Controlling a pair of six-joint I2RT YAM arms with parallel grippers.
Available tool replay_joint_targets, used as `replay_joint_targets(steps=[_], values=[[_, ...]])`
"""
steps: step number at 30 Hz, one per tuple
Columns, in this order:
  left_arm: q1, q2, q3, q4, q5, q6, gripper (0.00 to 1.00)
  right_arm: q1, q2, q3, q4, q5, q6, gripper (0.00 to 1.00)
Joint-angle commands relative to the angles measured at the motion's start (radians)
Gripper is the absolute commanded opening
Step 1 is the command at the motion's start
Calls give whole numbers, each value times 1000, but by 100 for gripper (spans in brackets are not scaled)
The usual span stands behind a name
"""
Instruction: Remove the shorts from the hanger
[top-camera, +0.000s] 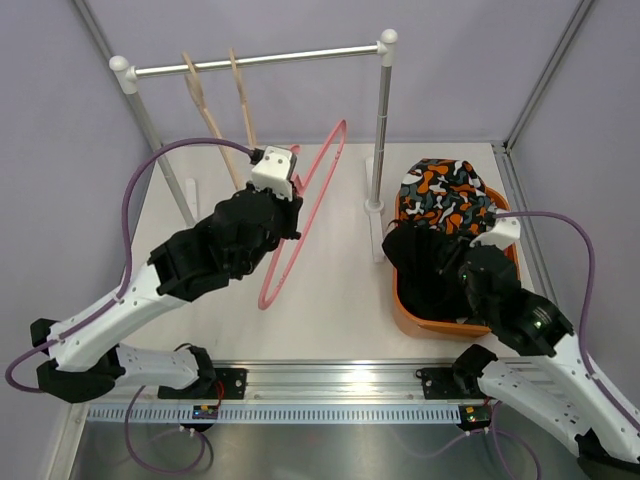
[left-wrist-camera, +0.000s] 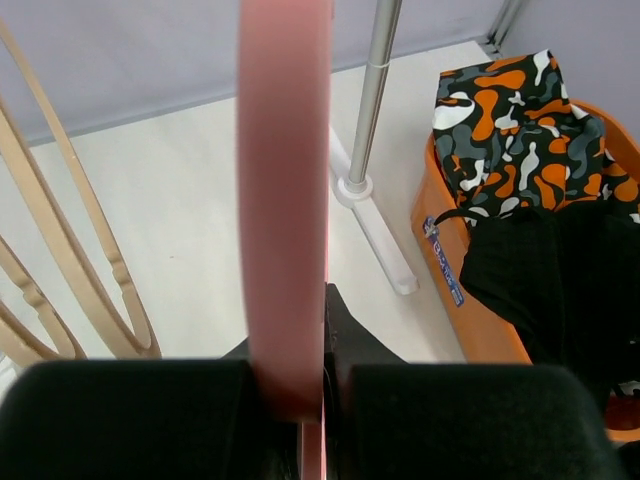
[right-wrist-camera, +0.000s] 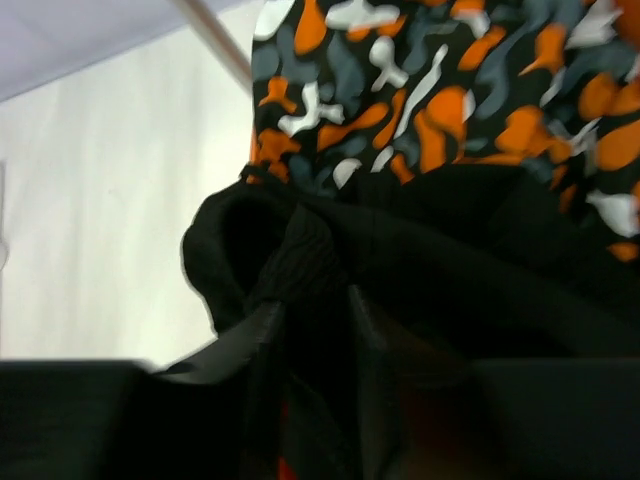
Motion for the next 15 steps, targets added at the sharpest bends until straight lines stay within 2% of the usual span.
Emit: replay_joint_targets(steps=[1,5,11,15], values=[[52,47,129,-19,72,-33,0,-4,35,8,21,-115,82,48],[125,140,234,-54,142,-22,0,-4,-7,27,39,-154,62,63],[244,314,514,-140,217,-2,0,-4,-32,136,-5,-181,24,73],[332,464,672,-154,262,10,0,-4,-34,197,-25,-197,-2,75]])
